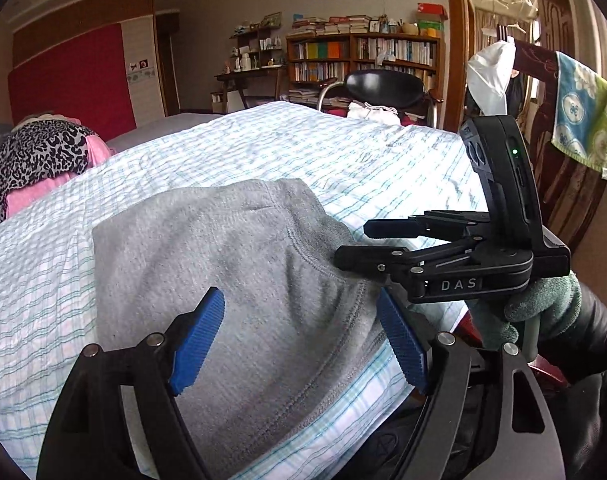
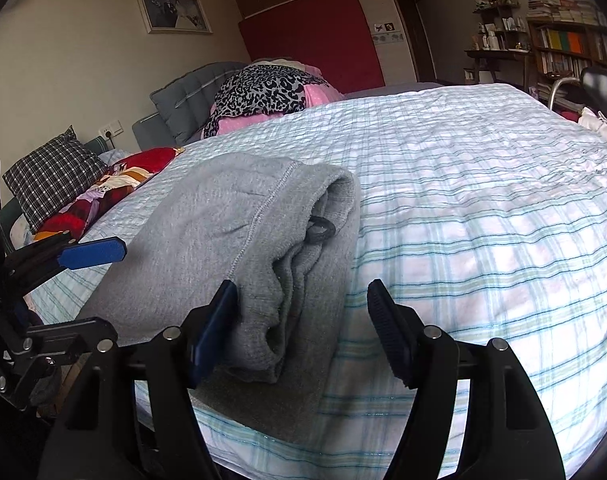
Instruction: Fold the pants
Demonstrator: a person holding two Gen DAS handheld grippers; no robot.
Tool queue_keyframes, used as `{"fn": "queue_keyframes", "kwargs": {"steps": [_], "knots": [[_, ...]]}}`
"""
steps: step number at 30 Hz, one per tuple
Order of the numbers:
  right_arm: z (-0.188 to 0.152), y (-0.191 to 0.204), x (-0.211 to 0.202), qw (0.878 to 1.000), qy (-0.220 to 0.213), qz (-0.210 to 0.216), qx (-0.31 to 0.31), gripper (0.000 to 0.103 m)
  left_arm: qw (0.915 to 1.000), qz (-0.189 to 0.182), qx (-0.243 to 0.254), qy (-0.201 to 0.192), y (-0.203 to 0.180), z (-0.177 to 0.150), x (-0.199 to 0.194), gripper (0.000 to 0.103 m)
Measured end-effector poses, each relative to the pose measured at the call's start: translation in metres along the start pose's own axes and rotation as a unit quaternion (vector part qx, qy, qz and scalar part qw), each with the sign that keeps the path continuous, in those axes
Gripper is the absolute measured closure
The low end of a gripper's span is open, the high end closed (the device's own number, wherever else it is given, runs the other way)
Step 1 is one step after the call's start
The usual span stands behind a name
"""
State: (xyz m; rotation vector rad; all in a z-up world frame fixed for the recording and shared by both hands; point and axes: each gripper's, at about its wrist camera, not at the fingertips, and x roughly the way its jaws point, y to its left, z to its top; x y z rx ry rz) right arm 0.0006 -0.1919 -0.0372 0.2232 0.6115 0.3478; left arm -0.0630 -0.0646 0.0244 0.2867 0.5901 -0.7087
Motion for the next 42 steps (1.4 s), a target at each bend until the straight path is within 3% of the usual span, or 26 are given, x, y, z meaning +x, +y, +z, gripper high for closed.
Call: {"fn": "queue_keyframes", "kwargs": {"steps": [5, 12, 19, 26, 29, 33, 42], "knots": [[0.014, -0.004, 0.009, 1.0, 0.007, 0.011, 0.027, 0.026, 0.9995, 0.021, -0.018, -0.014, 0.015, 0.007, -0.007, 0.021], [0.027, -0.018, 0.035, 0.997, 0.031, 0.02, 0.067, 0.026, 0.9945, 0.047, -0.091, -0.022, 0.062, 0.009, -0.018, 0.015], [0.03, -0.024, 0.045, 0.995, 0.046, 0.031, 0.084, 0.022, 0.983, 0.066, -0.171, -0.012, 0.115, 0.003, -0.019, 0.015], [0.026, -0.025, 0.045, 0.995, 0.053, 0.029, 0.083, 0.022, 0.9704, 0.062, -0.232, 0.021, 0.171, 0.0, 0.003, 0.015], [0.025, -0.026, 0.046, 0.994, 0.056, 0.034, 0.09, 0.021, 0.9619, 0.029, -0.268, 0.048, 0.194, 0.0, 0.024, 0.015], [0.029, -0.03, 0.051, 0.992, 0.065, 0.046, 0.097, 0.019, 0.9402, -0.025, -0.329, 0.083, 0.213, -0.012, 0.047, 0.015], [0.033, -0.032, 0.062, 0.99, 0.082, 0.061, 0.095, 0.015, 0.93, -0.067, -0.348, 0.096, 0.217, -0.022, 0.06, 0.014]]}}
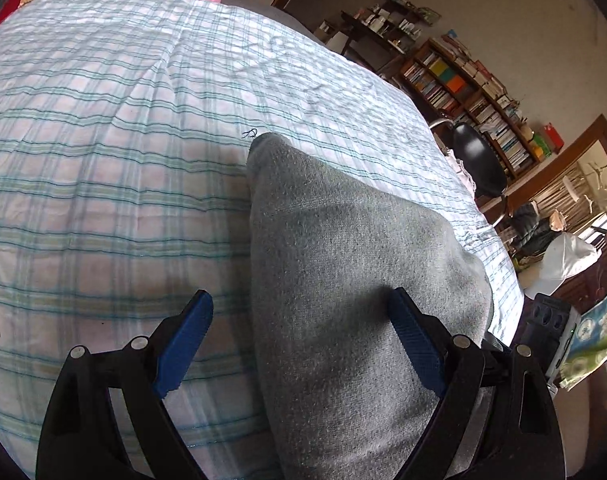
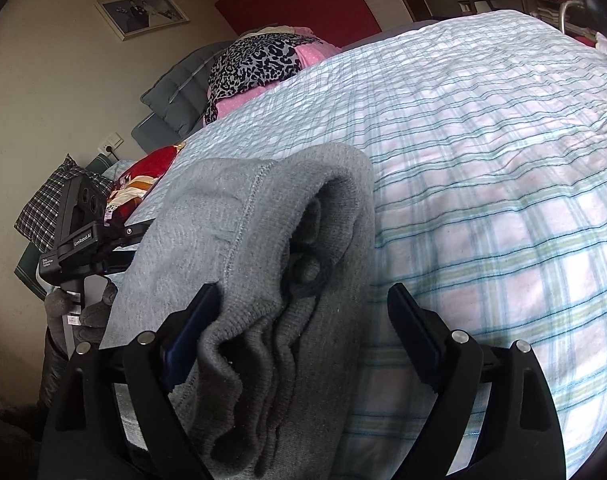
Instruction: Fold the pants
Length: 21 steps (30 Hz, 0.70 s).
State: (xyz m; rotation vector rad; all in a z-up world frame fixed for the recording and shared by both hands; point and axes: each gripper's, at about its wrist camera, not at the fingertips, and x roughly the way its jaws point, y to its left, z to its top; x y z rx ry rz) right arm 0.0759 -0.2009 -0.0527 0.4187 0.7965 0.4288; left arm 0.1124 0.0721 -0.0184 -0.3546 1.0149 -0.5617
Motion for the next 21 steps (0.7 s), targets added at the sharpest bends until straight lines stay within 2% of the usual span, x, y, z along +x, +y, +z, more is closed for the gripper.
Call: {"fn": "queue_keyframes", "kwargs": {"steps": [7, 13, 17, 21], "knots": [[0.009, 0.005, 0.013, 0.999, 0.029, -0.002, -0.034, 0.009, 0.999, -0.04, -0.005, 0.021, 0.01, -0.018, -0.005, 0.012], [0.013, 0.006, 0.019, 0.998, 0.044, 0.012, -0.035, 0.01, 0.9961, -0.073, 0.031, 0.037, -0.002, -0.034, -0.012, 0.01], [0.014, 0.004, 0.021, 0.998, 0.053, 0.026, -0.038, 0.016, 0.9956, -0.075, 0.041, 0.038, -0.005, -0.038, -0.007, 0.005], [0.017, 0.002, 0.023, 0.997, 0.058, 0.04, -0.039, 0.026, 0.9954, -0.081, 0.043, 0.028, -0.01, -0.04, -0.002, 0.006]]}}
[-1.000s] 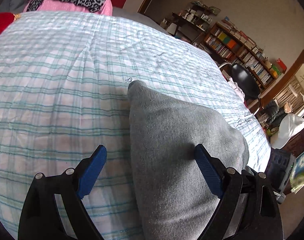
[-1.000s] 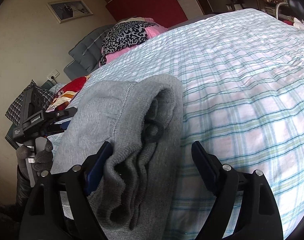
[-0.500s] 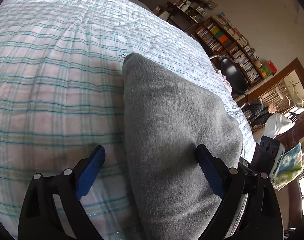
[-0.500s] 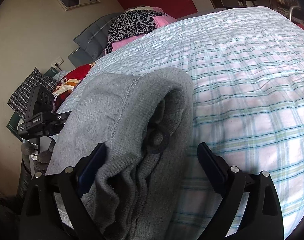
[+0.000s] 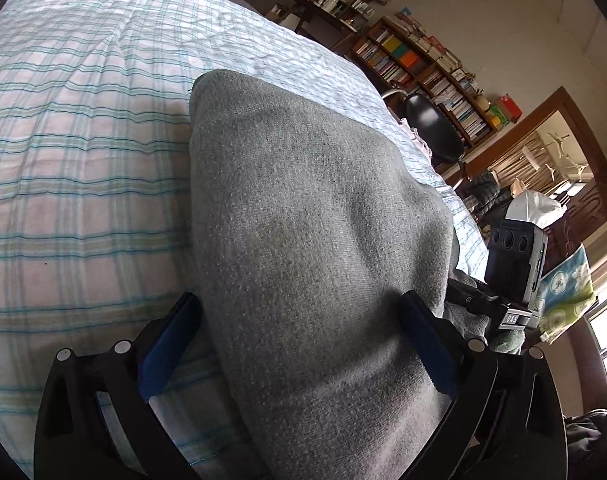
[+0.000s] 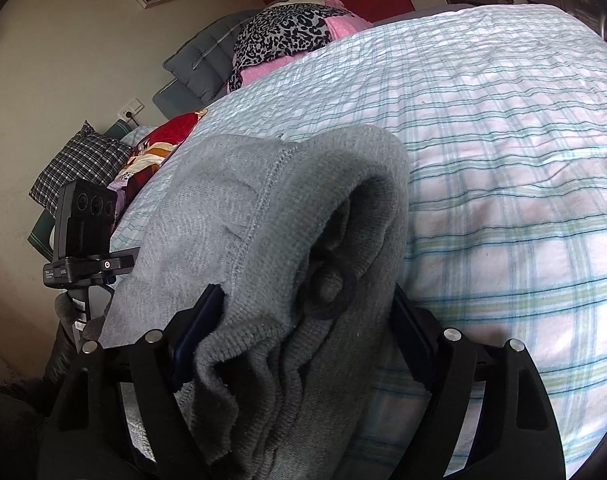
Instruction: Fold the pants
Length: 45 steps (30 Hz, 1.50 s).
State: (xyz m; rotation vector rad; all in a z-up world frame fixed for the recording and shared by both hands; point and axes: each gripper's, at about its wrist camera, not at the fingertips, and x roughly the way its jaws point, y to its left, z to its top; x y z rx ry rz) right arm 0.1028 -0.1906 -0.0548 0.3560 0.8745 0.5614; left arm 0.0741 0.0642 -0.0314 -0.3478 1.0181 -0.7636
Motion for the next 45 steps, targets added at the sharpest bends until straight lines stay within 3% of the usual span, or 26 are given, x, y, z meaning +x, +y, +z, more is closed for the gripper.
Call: {"fn": "queue_keyframes", "kwargs": {"steps": [1, 4, 9, 12, 19, 26, 37, 45], "knots": [[0.0, 0.0, 0.0, 1.0, 0.0, 0.005, -0.001, 0.028, 1.0, -0.004, 0.005, 0.0, -0.003, -0.001, 0.002, 0.009], [-0.002, 0.0, -0.002, 1.0, -0.006, 0.014, -0.001, 0.04, 0.9996, -0.027, 0.006, 0.001, -0.008, 0.001, 0.005, 0.029], [-0.007, -0.001, -0.014, 0.999, -0.031, 0.037, 0.008, 0.059, 0.9993, -0.032, 0.009, -0.019, -0.013, 0.003, -0.002, 0.059], [-0.004, 0.002, -0.024, 0.998, -0.049, 0.046, 0.009, 0.063, 0.9986, -0.038, 0.013, -0.036, -0.017, 0.008, -0.014, 0.072], [0.02, 0.008, -0.056, 0.993, -0.105, 0.048, -0.002, 0.065, 0.9954, -0.038, 0.056, -0.067, -0.043, 0.038, -0.024, 0.075], [0.071, -0.019, -0.068, 0.99, -0.143, 0.018, 0.0, 0.065, 0.9923, -0.024, 0.092, -0.079, -0.069, 0.101, 0.003, 0.075], [0.158, -0.111, -0.068, 0.984, -0.17, -0.044, 0.033, 0.065, 0.9927, -0.031, 0.103, -0.054, -0.093, 0.216, 0.113, 0.075], [0.193, -0.193, -0.058, 0.983, -0.15, -0.085, 0.064, 0.065, 0.9949, -0.037, 0.091, -0.023, -0.089, 0.264, 0.202, 0.075]]}}
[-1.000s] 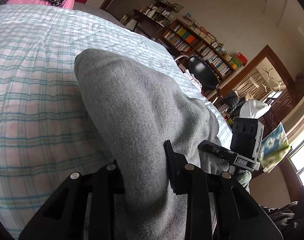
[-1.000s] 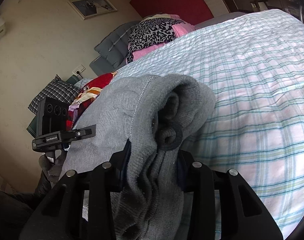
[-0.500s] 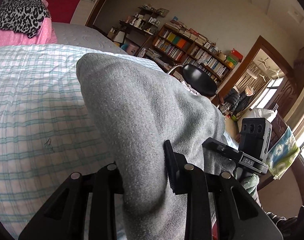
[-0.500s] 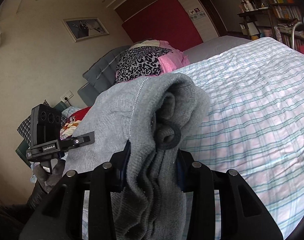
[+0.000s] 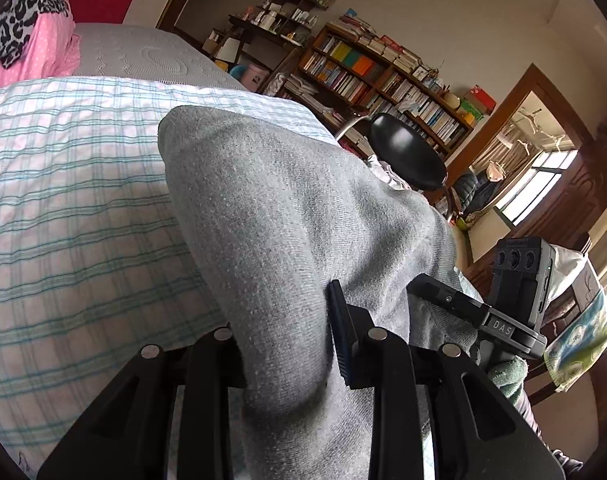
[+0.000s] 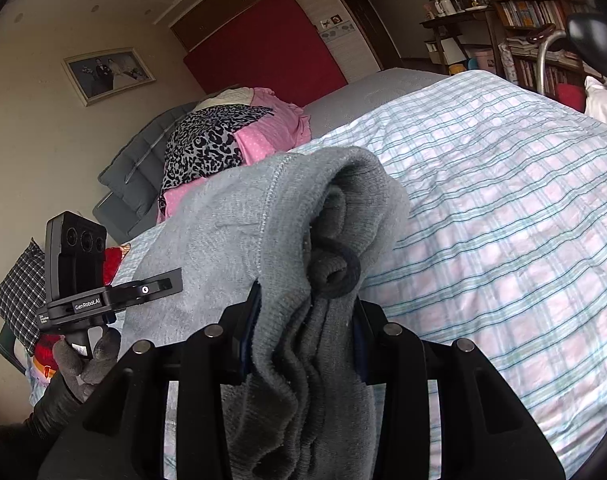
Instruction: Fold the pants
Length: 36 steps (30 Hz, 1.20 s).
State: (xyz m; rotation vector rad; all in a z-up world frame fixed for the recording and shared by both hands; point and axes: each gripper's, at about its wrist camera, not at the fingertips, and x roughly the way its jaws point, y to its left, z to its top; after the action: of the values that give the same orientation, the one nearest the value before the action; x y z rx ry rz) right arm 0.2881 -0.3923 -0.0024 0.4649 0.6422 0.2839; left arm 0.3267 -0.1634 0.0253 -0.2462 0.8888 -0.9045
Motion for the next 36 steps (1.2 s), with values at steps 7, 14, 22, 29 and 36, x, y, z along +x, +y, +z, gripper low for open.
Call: {"fn": "queue_keyframes", "kwargs": {"steps": [7, 14, 22, 29, 36], "knots": [[0.013, -0.046, 0.028, 0.999, 0.018, -0.008, 0.026, 0.064, 0.9997, 0.018, -0.003, 0.015, 0.006, 0.015, 0.054, 0.073], [0.005, -0.056, 0.031, 0.999, 0.023, -0.017, 0.033, 0.053, 0.997, 0.074, 0.018, 0.013, 0.005, 0.004, 0.062, 0.047], [-0.003, -0.028, -0.002, 0.994, -0.01, -0.107, -0.028, 0.037, 0.9837, 0.166, 0.066, -0.013, -0.022, -0.017, 0.036, 0.036], [-0.037, 0.026, -0.035, 0.976, -0.031, -0.162, -0.143, 0.037, 0.9729, 0.185, 0.132, -0.041, -0.061, -0.054, 0.014, 0.028], [-0.074, 0.004, -0.011, 0.956, 0.045, -0.244, -0.154, 0.03, 0.9615, 0.198, 0.19, -0.004, -0.077, -0.098, 0.027, 0.028]]}}
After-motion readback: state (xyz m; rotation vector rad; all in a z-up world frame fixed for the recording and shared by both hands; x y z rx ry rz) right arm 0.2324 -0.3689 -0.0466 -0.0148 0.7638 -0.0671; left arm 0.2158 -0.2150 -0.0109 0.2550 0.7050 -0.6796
